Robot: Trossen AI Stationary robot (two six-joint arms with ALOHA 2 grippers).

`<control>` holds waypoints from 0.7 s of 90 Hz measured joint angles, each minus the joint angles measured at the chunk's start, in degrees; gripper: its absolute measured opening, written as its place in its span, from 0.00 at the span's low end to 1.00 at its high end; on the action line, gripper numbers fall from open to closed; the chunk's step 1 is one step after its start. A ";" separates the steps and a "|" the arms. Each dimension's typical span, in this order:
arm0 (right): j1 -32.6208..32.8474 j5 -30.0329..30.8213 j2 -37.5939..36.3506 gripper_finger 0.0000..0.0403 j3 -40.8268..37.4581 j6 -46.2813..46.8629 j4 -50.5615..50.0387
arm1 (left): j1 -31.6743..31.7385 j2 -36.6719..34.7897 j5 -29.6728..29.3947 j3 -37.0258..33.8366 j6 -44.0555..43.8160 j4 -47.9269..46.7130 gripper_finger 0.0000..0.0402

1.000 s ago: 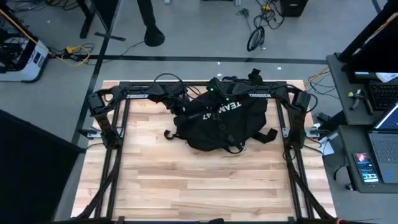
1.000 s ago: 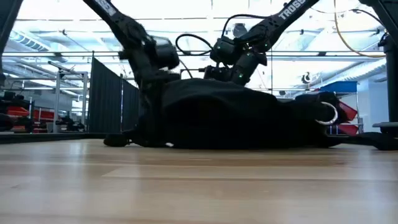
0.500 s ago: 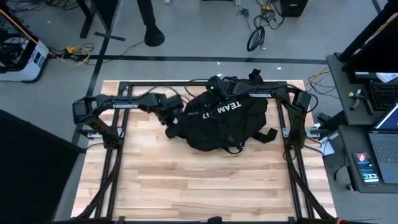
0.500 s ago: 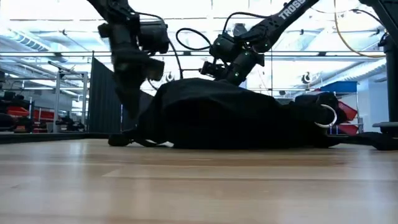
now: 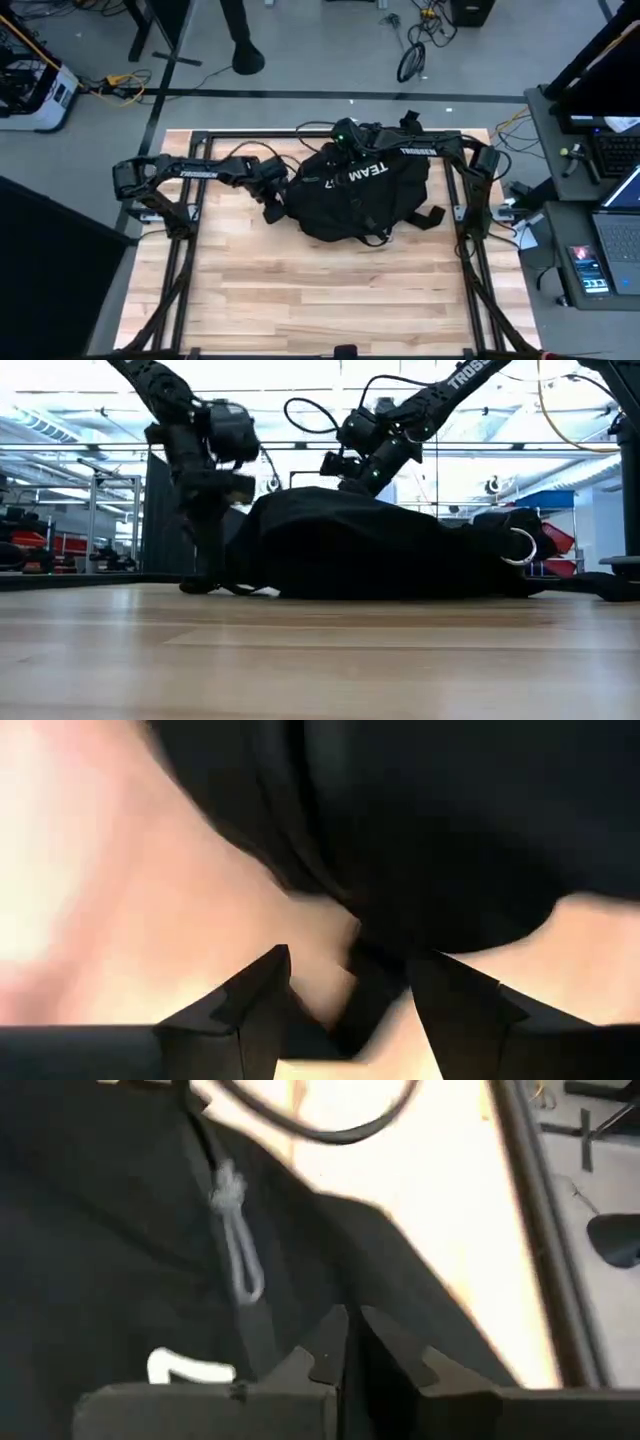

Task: Unpack backpack
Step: Open the black backpack

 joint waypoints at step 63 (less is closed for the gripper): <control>-5.73 -0.12 -0.07 0.44 5.04 2.35 -8.47 | 9.17 1.97 3.14 4.83 16.91 12.20 0.47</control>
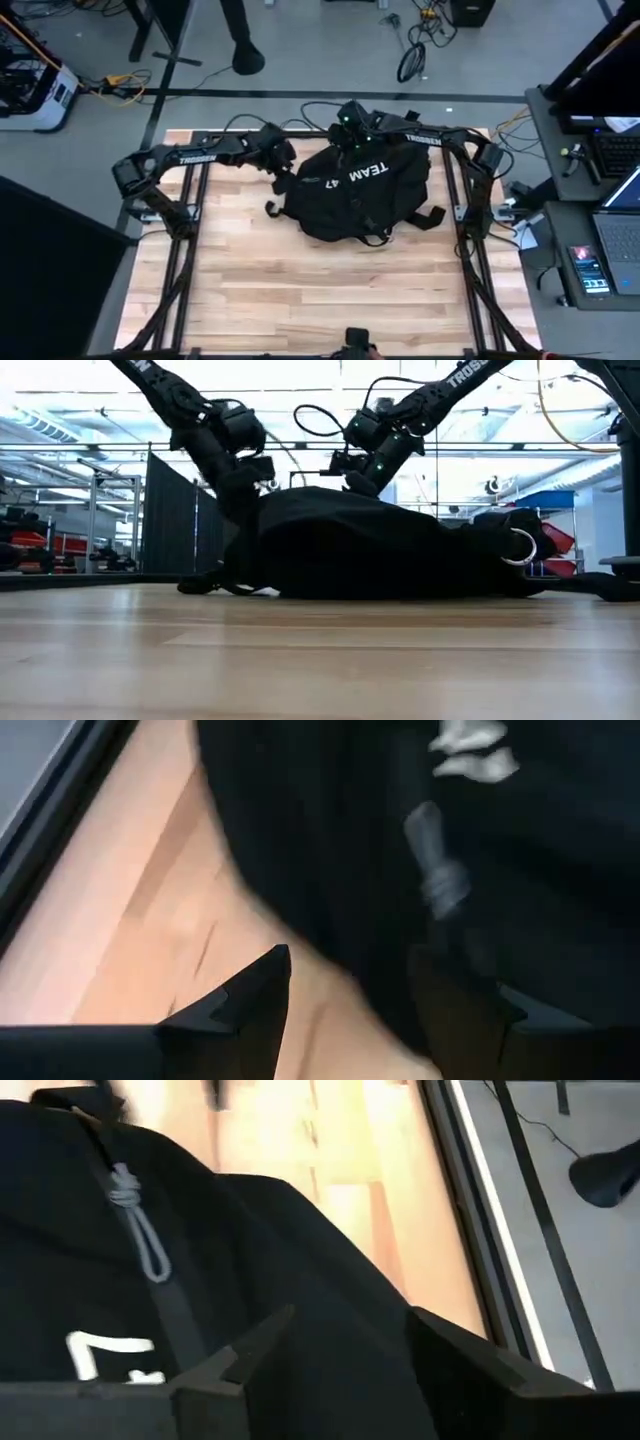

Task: Unpack backpack
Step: Open the black backpack

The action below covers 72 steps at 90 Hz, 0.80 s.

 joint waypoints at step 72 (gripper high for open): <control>-0.45 -1.38 0.24 0.44 -0.02 -1.53 -0.25 | -4.10 6.20 5.50 2.03 -1.91 -3.72 0.47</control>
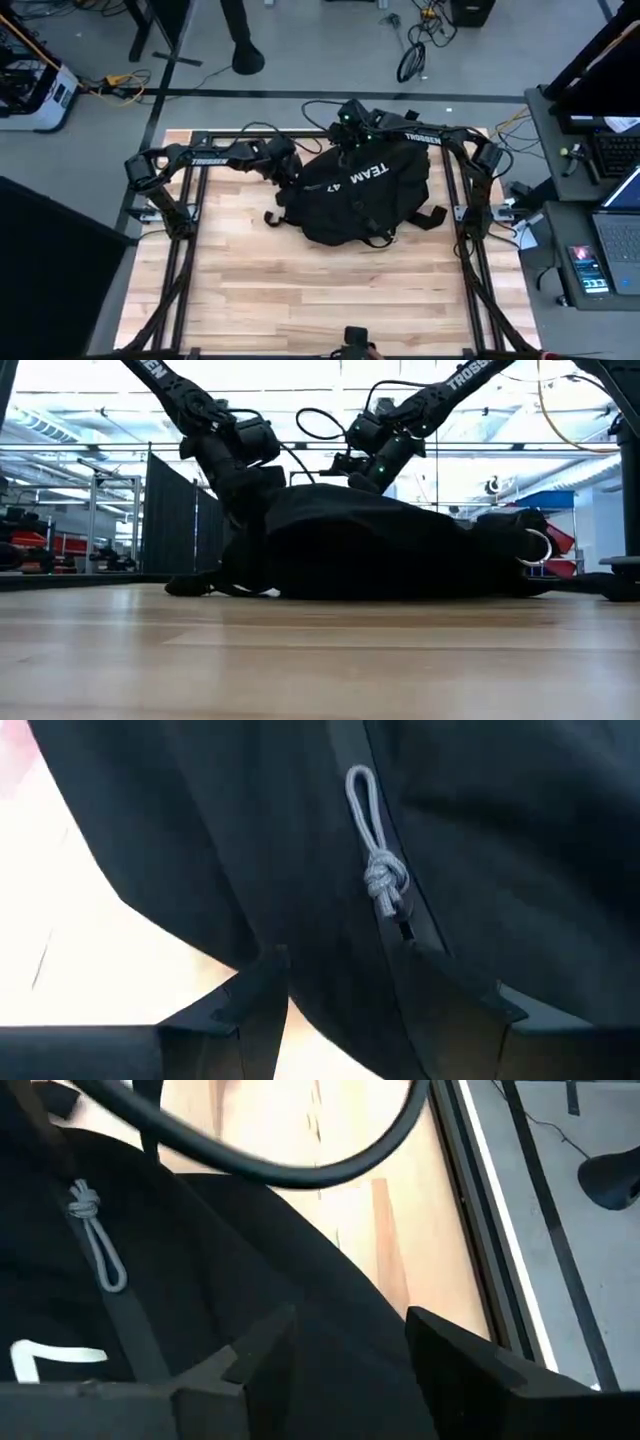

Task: Unpack backpack
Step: Open the black backpack

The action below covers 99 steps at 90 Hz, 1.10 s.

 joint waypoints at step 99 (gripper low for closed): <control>6.75 -8.98 7.20 0.44 -3.05 -5.00 5.71 | -2.73 6.02 -11.80 -0.09 1.34 7.63 0.22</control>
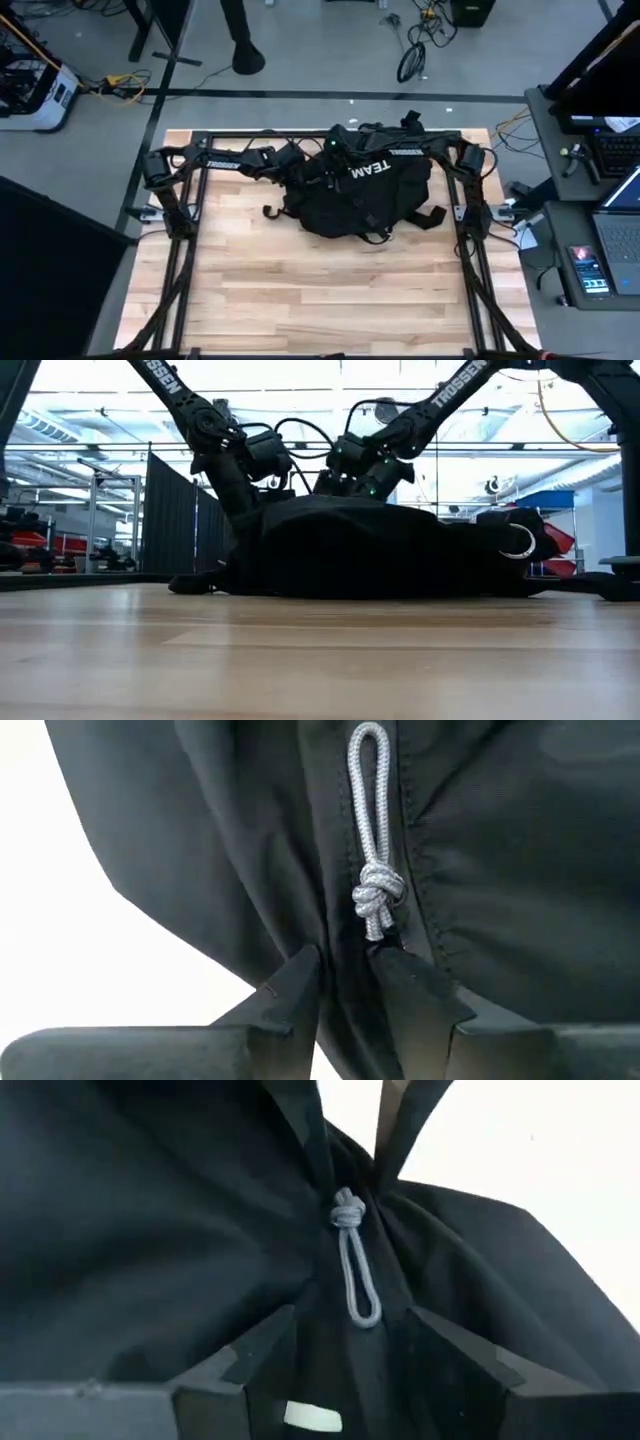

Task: Unpack backpack
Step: Open the black backpack

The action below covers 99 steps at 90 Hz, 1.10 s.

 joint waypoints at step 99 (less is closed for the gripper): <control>0.31 1.39 4.46 0.01 9.46 -0.66 -6.31 | -0.37 -0.26 1.13 0.04 0.78 0.45 0.21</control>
